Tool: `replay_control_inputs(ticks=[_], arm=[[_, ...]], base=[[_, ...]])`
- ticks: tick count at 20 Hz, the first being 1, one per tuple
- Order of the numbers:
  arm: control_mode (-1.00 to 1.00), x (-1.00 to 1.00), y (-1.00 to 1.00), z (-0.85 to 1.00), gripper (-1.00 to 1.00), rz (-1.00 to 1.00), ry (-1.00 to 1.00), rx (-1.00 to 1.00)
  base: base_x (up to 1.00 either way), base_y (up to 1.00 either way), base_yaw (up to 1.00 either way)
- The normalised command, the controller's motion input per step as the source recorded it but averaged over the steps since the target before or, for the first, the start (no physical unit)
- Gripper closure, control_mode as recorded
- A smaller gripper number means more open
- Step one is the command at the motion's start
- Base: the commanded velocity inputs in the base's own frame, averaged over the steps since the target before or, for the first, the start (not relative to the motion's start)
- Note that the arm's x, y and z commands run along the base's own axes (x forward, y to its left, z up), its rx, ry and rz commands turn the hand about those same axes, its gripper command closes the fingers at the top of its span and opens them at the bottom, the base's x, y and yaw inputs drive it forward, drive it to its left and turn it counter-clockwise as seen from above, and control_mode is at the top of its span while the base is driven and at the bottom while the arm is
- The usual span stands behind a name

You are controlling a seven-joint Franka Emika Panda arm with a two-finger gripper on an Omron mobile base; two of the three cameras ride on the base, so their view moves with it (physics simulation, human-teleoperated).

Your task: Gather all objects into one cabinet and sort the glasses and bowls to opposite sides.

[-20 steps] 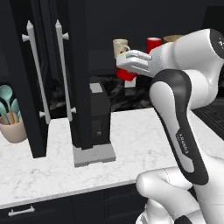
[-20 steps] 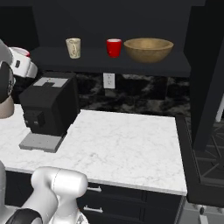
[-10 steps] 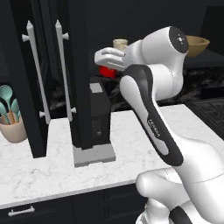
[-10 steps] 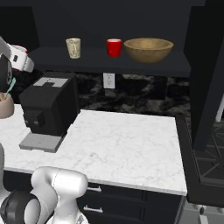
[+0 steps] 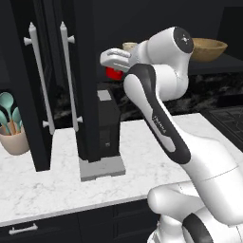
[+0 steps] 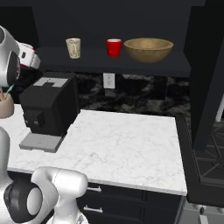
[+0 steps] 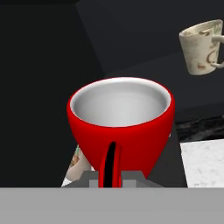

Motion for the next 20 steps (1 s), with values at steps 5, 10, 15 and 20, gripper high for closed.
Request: replay_control_inputs(ticks=[5, 10, 15, 20], arm=[[-1.00, 0.36, 0.00, 0.00, 1.00, 0.01, 0.00, 0.00], [-1.00, 0.36, 0.01, 0.00, 1.00, 0.03, 0.00, 0.00], [-1.00, 0.24, 0.01, -0.02, 1.00, 0.05, 0.00, 0.00], [-1.00, 0.30, 0.19, -0.07, 1.00, 0.05, 0.00, -0.03]], base=[[0.00, 0.00, 0.00], [0.00, 0.00, 0.00], [0.00, 0.00, 0.00], [0.00, 0.00, 0.00]])
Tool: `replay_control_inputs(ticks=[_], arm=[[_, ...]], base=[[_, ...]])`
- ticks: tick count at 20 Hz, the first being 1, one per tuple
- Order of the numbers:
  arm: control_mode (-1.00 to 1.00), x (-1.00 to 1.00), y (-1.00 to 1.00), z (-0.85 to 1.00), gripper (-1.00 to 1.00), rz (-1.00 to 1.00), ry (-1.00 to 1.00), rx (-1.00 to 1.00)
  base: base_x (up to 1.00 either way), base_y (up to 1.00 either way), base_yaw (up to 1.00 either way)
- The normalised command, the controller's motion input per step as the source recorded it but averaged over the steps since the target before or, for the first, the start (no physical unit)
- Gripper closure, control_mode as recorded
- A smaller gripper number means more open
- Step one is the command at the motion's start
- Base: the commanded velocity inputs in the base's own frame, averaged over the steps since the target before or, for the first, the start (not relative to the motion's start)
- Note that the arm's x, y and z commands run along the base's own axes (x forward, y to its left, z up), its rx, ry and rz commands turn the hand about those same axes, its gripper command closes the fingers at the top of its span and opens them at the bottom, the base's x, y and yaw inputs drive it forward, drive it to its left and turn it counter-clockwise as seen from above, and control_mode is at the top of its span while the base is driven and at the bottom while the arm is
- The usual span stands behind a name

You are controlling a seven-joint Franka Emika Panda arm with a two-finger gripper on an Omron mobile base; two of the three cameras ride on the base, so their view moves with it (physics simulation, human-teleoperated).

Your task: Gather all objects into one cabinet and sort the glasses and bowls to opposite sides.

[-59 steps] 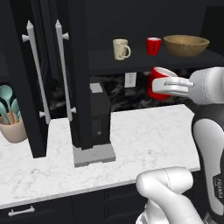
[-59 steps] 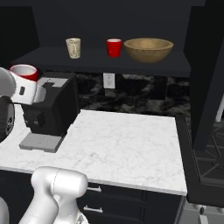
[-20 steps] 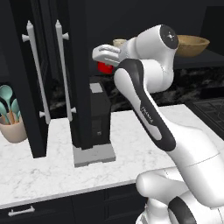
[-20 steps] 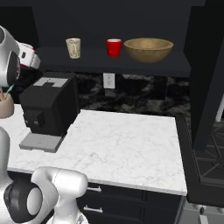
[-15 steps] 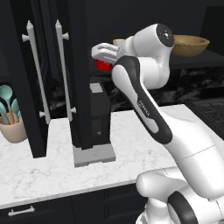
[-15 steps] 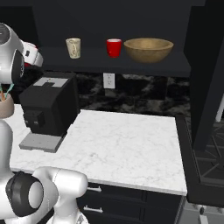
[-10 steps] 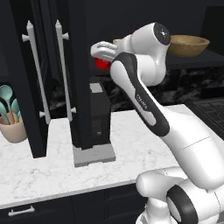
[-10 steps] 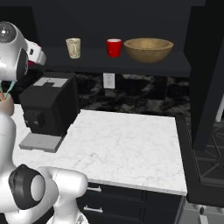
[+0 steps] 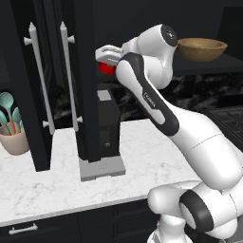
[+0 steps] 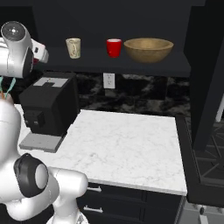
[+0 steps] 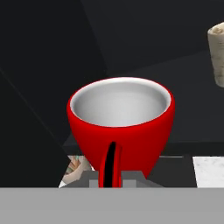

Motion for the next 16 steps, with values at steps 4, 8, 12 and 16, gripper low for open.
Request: replay_control_inputs(ticks=[4, 8, 12, 16], arm=[[-1.00, 0.39, 0.20, -0.10, 1.00, 0.03, 0.00, -0.06], [-1.00, 0.45, 0.10, -0.02, 1.00, 0.02, 0.00, -0.06], [-1.00, 0.50, 0.13, -0.02, 1.00, 0.02, 0.00, -0.06], [-1.00, 0.40, 0.23, -0.01, 1.00, 0.03, 0.00, -0.05]], base=[[0.00, 0.00, 0.00], [0.00, 0.00, 0.00], [0.00, 0.00, 0.00], [0.00, 0.00, 0.00]])
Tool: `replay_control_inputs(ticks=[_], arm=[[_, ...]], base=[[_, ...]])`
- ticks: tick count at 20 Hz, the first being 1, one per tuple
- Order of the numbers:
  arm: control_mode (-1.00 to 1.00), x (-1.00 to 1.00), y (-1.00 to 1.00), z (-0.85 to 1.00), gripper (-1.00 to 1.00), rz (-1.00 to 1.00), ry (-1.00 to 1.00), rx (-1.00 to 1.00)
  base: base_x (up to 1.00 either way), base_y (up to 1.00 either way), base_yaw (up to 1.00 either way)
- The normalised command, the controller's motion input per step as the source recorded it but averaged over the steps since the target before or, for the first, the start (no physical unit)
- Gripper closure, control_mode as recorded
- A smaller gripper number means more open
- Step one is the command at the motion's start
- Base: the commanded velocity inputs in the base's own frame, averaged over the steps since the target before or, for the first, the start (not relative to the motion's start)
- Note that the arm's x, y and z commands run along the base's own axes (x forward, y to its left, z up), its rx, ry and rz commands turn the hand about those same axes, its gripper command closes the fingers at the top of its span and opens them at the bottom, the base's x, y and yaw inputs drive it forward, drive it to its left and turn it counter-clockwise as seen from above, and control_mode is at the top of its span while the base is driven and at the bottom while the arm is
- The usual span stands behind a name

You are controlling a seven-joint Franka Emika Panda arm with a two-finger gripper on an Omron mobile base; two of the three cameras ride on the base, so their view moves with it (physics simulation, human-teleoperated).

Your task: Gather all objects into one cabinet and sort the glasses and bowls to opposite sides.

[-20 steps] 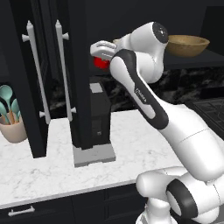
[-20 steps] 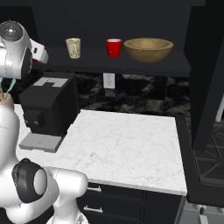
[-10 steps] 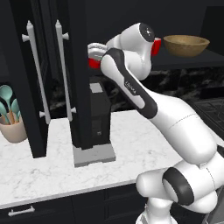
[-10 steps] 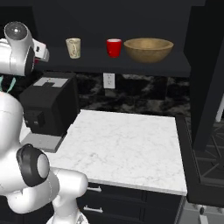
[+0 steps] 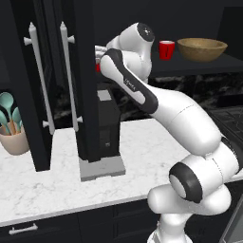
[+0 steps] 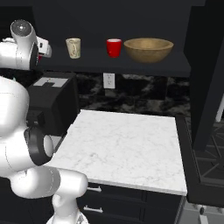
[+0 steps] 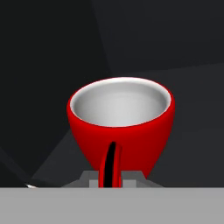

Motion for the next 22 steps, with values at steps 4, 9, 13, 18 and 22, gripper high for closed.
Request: replay_control_inputs(ticks=[4, 9, 13, 18, 22], arm=[[-1.00, 0.40, 0.18, -0.02, 1.00, 0.04, 0.00, -0.05], [-1.00, 0.46, 0.14, -0.10, 1.00, 0.04, 0.00, -0.06], [-1.00, 0.47, 0.18, -0.16, 1.00, 0.04, 0.00, -0.06], [-1.00, 0.34, 0.16, -0.08, -1.00, 0.03, 0.00, -0.05], [-1.00, 0.03, 0.04, -0.01, -1.00, 0.03, 0.00, -0.05]], base=[[0.00, 0.00, 0.00], [0.00, 0.00, 0.00], [0.00, 0.00, 0.00], [0.00, 0.00, 0.00], [0.00, 0.00, 0.00]])
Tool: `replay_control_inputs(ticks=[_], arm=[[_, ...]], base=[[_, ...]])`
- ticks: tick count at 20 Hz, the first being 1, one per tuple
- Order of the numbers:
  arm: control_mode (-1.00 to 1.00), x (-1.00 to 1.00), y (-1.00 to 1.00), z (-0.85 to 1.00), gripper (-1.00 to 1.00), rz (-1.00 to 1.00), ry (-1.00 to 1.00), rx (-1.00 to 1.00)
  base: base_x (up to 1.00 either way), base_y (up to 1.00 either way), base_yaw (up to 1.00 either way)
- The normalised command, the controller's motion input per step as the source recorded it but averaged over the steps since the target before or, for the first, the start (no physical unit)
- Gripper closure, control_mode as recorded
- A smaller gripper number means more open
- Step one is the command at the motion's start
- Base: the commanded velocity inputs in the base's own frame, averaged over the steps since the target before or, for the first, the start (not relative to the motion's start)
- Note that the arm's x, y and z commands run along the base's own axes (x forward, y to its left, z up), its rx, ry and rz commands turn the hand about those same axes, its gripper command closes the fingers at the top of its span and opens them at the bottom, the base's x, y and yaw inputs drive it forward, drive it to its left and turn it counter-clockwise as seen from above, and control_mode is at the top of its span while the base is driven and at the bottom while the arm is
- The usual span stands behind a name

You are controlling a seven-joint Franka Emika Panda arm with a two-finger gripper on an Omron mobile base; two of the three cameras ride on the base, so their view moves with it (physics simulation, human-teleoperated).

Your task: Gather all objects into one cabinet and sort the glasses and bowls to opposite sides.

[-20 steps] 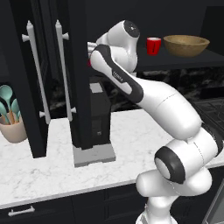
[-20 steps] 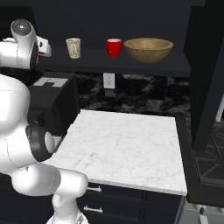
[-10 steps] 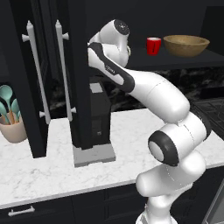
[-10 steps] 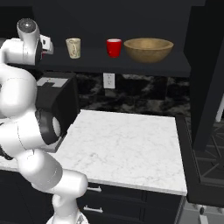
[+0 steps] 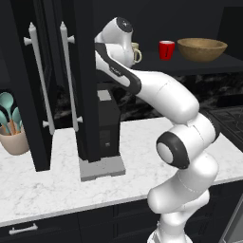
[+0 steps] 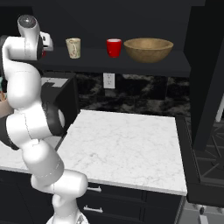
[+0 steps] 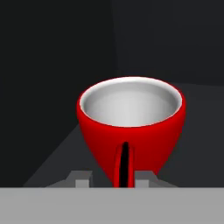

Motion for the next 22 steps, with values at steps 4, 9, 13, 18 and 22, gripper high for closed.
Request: replay_control_inputs(ticks=[4, 9, 13, 18, 22], arm=[[-1.00, 0.00, 0.00, 0.00, -1.00, 0.02, 0.00, -0.03], [-1.00, 0.04, 0.00, -0.03, -1.00, 0.03, 0.00, -0.04], [-1.00, -0.37, 0.00, 0.02, -1.00, 0.01, 0.00, -0.01], [-1.00, -0.69, -0.12, 0.00, -1.00, 0.00, 0.00, 0.00], [-1.00, -0.67, -0.33, 0.00, -1.00, 0.00, 0.03, 0.00]], base=[[0.00, 0.00, 0.00], [0.00, 0.00, 0.00], [0.00, 0.00, 0.00], [0.00, 0.00, 0.00], [0.00, 0.00, 0.00]])
